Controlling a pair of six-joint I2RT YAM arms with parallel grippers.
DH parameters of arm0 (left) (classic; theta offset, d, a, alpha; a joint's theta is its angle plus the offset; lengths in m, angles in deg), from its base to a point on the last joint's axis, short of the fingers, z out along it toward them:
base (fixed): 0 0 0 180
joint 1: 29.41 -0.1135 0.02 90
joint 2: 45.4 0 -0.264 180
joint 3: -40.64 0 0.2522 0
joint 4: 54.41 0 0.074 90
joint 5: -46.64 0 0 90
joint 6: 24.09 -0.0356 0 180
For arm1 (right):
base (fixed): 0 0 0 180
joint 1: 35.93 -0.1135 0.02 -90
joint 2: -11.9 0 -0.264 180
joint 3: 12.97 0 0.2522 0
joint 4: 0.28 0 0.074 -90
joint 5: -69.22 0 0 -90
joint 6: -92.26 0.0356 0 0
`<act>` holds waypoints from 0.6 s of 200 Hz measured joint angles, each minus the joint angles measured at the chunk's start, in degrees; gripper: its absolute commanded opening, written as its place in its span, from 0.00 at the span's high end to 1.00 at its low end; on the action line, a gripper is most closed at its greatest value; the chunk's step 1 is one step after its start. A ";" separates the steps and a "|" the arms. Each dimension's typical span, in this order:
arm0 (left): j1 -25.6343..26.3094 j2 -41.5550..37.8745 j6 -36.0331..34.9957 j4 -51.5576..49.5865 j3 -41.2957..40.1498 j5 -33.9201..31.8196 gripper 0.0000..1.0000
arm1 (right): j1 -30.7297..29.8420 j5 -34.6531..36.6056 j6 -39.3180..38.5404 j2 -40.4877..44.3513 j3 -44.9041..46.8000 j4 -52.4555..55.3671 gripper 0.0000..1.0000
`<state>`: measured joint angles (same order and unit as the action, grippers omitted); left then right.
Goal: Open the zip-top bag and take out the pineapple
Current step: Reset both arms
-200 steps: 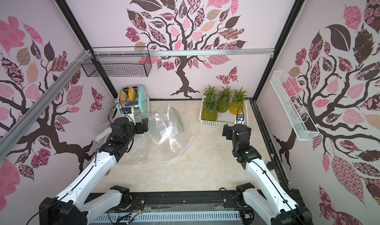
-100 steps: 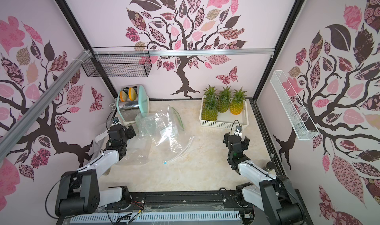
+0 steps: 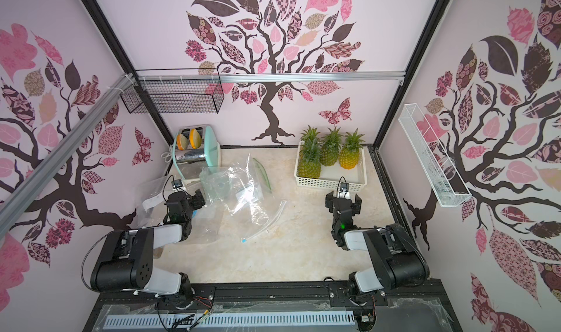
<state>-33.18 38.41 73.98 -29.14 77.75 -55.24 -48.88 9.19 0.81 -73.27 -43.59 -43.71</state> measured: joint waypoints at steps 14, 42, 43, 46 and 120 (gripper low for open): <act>0.02 0.00 -0.81 2.51 -1.18 0.85 0.02 | 0.04 -0.31 -0.28 -1.81 -0.04 -2.12 0.01; 0.35 2.23 -1.81 9.14 -3.50 2.89 0.02 | 0.79 -1.16 -0.24 -2.34 -0.13 -2.89 0.00; 0.35 2.36 -1.84 9.29 -3.50 2.91 0.02 | 0.83 -1.22 -0.24 -2.34 -0.15 -2.95 0.01; 0.42 2.93 -1.92 9.97 -3.61 3.17 0.02 | 0.94 -1.31 -0.22 -2.32 -0.15 -3.08 0.01; 0.57 5.27 -3.23 11.72 -3.32 5.49 0.02 | 8.04 -10.78 3.17 -2.34 -3.56 -0.48 0.00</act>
<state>-32.61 43.68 70.75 -17.43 74.43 -49.76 -40.83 -1.58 3.98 -75.60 -47.16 -44.19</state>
